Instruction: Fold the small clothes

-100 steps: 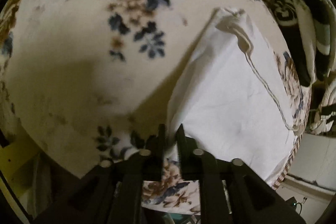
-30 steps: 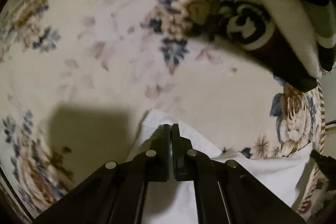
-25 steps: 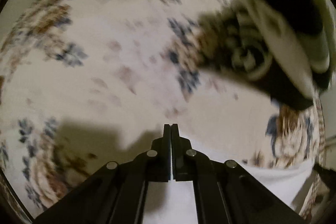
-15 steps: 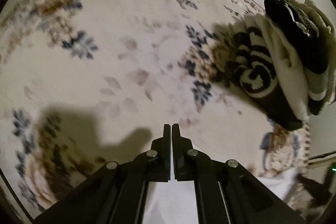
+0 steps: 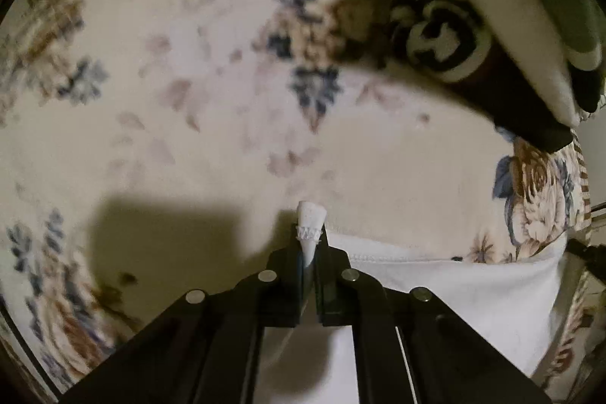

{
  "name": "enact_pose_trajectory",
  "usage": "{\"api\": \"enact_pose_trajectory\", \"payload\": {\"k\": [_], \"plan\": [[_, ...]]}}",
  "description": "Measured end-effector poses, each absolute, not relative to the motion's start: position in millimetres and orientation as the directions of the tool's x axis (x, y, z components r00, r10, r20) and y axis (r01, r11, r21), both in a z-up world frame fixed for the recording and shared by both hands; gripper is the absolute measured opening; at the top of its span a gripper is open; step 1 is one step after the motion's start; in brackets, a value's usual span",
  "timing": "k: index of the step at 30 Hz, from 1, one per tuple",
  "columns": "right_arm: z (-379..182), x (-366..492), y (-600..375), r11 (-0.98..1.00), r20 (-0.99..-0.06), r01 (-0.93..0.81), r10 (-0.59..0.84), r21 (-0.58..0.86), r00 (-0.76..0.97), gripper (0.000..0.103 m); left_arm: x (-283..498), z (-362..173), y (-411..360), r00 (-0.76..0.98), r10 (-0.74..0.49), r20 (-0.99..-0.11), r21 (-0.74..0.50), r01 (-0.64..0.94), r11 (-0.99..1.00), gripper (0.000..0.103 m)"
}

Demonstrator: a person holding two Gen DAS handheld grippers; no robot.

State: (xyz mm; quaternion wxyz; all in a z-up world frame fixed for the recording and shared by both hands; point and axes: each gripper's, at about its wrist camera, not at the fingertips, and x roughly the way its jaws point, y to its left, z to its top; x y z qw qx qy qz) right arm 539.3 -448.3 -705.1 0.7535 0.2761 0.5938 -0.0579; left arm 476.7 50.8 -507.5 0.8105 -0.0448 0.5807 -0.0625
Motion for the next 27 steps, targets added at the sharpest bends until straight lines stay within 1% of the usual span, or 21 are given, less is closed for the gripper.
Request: {"api": "enact_pose_trajectory", "payload": {"k": [2, 5, 9, 10, 11, 12, 13, 14, 15, 16, 17, 18, 19, 22, 25, 27], "plan": [[-687.3, 535.8, -442.0, 0.859, -0.911, 0.378, 0.21, 0.345, 0.354, 0.004, 471.3, -493.8, 58.1, 0.377, -0.137, -0.916, -0.138, 0.025, 0.99, 0.003], [-671.0, 534.2, -433.4, 0.877, -0.898, 0.344, 0.187, 0.335, 0.398, 0.004, 471.6, -489.2, 68.1, 0.396, -0.127, -0.909, -0.142, -0.009, 0.99, 0.003], [-682.7, 550.7, -427.9, 0.887, -0.916, 0.345, 0.177, 0.306, 0.359, 0.004, 485.2, -507.3, 75.3, 0.327, -0.138, -0.935, -0.162, -0.048, 0.986, 0.003], [-690.5, 556.8, -426.9, 0.89, -0.926, 0.345, 0.182, 0.298, 0.33, 0.004, 487.2, -512.9, 78.2, 0.304, -0.141, -0.942, -0.171, -0.072, 0.983, 0.006], [-700.1, 562.4, -428.4, 0.888, -0.937, 0.352, 0.2, 0.296, 0.285, 0.005, 488.2, -516.5, 81.6, 0.279, -0.153, -0.948, -0.186, -0.097, 0.978, 0.007], [-706.1, 563.6, -432.0, 0.879, -0.942, 0.366, 0.222, 0.305, 0.253, 0.007, 488.3, -516.7, 84.3, 0.265, -0.161, -0.951, -0.196, -0.11, 0.975, 0.007], [-707.4, 561.0, -433.8, 0.873, -0.942, 0.375, 0.231, 0.311, 0.243, 0.017, 486.4, -513.9, 87.0, 0.26, -0.174, -0.95, -0.213, -0.129, 0.969, 0.007], [-703.4, 552.5, -438.8, 0.864, -0.939, 0.386, 0.243, 0.323, 0.243, 0.036, 483.0, -509.2, 89.4, 0.265, -0.188, -0.946, -0.23, -0.138, 0.963, 0.007], [-701.0, 545.9, -441.5, 0.858, -0.933, 0.387, 0.253, 0.338, 0.254, 0.045, 477.9, -503.0, 91.1, 0.271, -0.197, -0.942, -0.241, -0.139, 0.961, 0.007], [-694.2, 534.8, -445.8, 0.851, -0.927, 0.389, 0.262, 0.353, 0.269, 0.066, 469.9, -494.7, 92.8, 0.282, -0.192, -0.94, -0.238, -0.138, 0.961, 0.018], [-685.4, 518.9, -450.6, 0.843, -0.921, 0.394, 0.268, 0.366, 0.283, 0.075, 458.9, -486.3, 95.2, 0.297, -0.17, -0.94, -0.219, -0.141, 0.965, 0.043], [-679.2, 504.4, -453.6, 0.839, -0.918, 0.397, 0.27, 0.372, 0.289, 0.075, 446.9, -480.7, 98.2, 0.307, -0.157, -0.939, -0.208, -0.141, 0.968, 0.059], [-672.4, 487.1, -456.7, 0.837, -0.92, 0.405, 0.262, 0.367, 0.292, 0.075, 432.6, -476.2, 102.1, 0.314, -0.157, -0.936, -0.21, -0.144, 0.967, 0.079], [-662.0, 427.2, -462.9, 0.811, -0.922, 0.453, 0.263, 0.37, 0.282, 0.075, 390.1, -472.4, 117.3, 0.296, -0.162, -0.941, -0.221, -0.179, 0.959, 0.079], [-672.0, 366.5, -460.5, 0.743, -0.908, 0.522, 0.329, 0.419, 0.26, 0.075, 338.5, -475.9, 127.9, 0.244, -0.169, -0.955, -0.228, -0.237, 0.944, 0.079], [-692.1, 324.0, -454.7, 0.668, -0.878, 0.573, 0.405, 0.475, 0.255, 0.075, 301.7, -480.9, 128.8, 0.203, -0.173, -0.964, -0.228, -0.284, 0.931, 0.079]]}}
